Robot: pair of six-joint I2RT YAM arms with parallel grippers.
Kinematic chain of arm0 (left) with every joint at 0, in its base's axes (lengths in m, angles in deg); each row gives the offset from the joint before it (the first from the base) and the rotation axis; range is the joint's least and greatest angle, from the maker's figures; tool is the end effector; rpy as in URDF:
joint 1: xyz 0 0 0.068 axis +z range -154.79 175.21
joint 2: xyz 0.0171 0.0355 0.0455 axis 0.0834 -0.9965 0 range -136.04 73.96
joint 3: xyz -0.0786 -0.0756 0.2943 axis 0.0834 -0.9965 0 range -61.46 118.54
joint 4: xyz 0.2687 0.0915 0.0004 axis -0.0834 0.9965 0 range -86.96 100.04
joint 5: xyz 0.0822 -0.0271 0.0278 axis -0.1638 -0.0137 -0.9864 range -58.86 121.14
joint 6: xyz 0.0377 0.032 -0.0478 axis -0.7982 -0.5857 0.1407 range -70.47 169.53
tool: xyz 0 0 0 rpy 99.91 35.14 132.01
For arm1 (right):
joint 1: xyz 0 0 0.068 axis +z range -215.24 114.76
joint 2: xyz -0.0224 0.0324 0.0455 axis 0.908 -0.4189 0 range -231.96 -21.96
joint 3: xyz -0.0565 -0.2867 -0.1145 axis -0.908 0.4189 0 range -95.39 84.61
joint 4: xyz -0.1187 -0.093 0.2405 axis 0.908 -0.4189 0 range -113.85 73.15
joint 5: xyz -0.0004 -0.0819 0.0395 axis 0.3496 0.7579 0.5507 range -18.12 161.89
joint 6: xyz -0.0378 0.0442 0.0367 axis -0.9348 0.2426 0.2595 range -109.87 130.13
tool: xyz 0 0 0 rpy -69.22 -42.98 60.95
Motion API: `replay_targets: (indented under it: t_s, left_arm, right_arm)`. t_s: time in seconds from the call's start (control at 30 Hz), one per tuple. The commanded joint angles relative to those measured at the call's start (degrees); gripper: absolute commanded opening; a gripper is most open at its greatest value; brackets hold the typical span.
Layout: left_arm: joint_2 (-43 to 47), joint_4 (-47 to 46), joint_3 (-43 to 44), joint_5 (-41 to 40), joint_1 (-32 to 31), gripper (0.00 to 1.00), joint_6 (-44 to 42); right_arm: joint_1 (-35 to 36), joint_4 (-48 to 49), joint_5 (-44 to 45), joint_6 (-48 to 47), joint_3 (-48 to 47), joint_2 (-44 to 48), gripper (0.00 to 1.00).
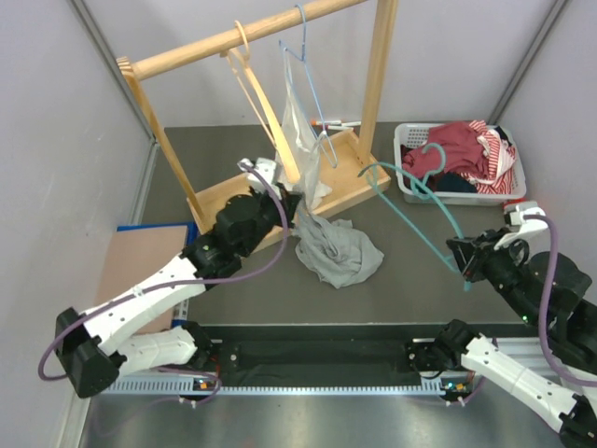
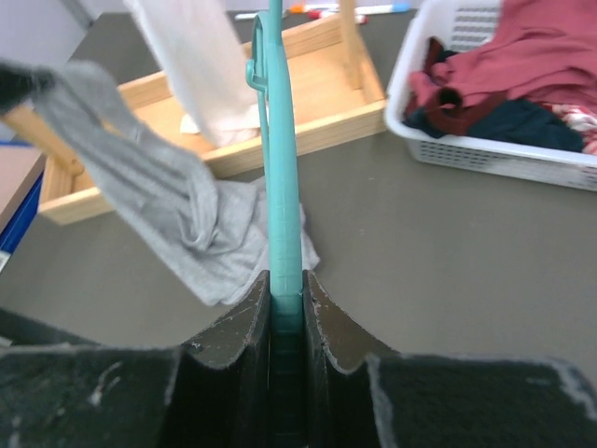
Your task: Place the tank top on the hanger
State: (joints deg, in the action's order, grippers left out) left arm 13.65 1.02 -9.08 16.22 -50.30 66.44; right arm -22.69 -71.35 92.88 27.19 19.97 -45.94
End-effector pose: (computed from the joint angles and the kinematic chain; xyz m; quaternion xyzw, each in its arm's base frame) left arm 0.1993 -0.1824 0.3887 0.0977 0.7350 -0.2617 0.6179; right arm 0.0336 0.0038 0.4284 -0.0611 0.7797 0.1769 0.5975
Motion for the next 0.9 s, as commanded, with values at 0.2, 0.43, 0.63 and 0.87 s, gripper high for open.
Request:
replay_targets:
  t_s: [0.2, 0.43, 0.63, 0.87]
  left_arm:
    - [-26.7, -19.3, 5.0, 3.8, -22.1, 0.00, 4.6]
    - [-41.2, -22.7, 16.4, 8.9, -26.0, 0.00, 4.0]
    - [-37.5, -22.9, 11.6, 8.7, -25.9, 0.84, -3.4]
    - [-22.5, -18.6, -3.5, -1.1, -20.3, 0.95, -6.2]
  right_arm:
    - [0.4, -0.3, 10.1, 2.8, -3.7, 1.1, 0.00]
    - [0.3, 0.0, 10.6, 4.0, -2.6, 0.4, 0.00]
    - [0.4, 1.3, 10.6, 3.6, -1.6, -0.4, 0.00]
    - [0.4, 5.4, 10.1, 2.6, 1.1, -0.7, 0.00]
